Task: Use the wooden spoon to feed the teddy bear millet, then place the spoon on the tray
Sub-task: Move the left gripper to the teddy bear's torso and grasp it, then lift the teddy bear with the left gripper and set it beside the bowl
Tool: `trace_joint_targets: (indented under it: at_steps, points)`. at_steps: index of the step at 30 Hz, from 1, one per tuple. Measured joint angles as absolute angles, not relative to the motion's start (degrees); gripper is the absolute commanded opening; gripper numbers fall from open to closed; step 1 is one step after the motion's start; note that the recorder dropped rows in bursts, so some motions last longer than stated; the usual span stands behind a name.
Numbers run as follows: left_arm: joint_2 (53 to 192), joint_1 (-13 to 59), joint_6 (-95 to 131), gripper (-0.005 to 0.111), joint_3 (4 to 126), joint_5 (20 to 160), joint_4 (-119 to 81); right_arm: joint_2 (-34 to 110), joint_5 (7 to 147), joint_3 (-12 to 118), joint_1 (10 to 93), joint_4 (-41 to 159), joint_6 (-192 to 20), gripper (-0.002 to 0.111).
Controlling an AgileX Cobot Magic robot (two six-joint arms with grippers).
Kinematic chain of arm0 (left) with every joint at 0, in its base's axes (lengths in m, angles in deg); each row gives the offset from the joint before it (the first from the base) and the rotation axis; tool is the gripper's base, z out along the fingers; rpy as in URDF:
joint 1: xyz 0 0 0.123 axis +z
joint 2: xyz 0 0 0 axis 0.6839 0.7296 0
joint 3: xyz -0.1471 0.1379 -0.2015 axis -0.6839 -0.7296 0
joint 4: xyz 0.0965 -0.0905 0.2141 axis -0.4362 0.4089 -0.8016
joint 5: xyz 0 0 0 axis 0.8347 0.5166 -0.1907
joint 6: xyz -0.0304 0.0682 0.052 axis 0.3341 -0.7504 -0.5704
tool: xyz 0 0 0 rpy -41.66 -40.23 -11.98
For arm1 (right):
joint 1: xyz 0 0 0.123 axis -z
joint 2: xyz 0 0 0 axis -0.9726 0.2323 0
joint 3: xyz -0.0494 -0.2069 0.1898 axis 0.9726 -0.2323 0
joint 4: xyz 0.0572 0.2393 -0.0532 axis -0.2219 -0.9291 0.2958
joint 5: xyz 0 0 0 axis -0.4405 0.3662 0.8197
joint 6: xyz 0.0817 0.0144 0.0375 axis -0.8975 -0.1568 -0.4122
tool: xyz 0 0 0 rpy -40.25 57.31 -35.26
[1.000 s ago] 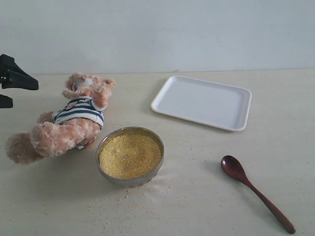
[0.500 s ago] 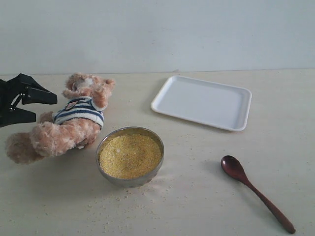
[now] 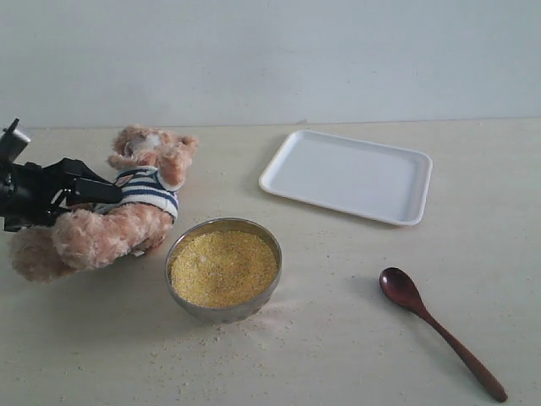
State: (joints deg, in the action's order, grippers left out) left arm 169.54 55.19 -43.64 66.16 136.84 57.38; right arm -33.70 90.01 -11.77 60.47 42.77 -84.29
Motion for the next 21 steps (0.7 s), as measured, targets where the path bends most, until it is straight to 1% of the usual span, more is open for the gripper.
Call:
trace_joint_targets:
  at_steps: [10, 19, 21]
  points:
    - [173.86, 54.07, -50.68, 0.081, 66.20, 137.29, 66.60, -33.70, 90.01, -11.77, 60.47, 42.77, -84.29, 0.000]
    - [176.15, 49.26, -56.53, 0.081, 66.20, 138.13, 74.23, -33.70, 90.01, -11.77, 60.47, 42.77, -84.29, 0.000]
    - [176.36, 48.49, -57.40, 0.077, 66.20, 137.69, 75.27, -33.70, 90.01, -11.77, 60.47, 42.77, -84.29, 0.000]
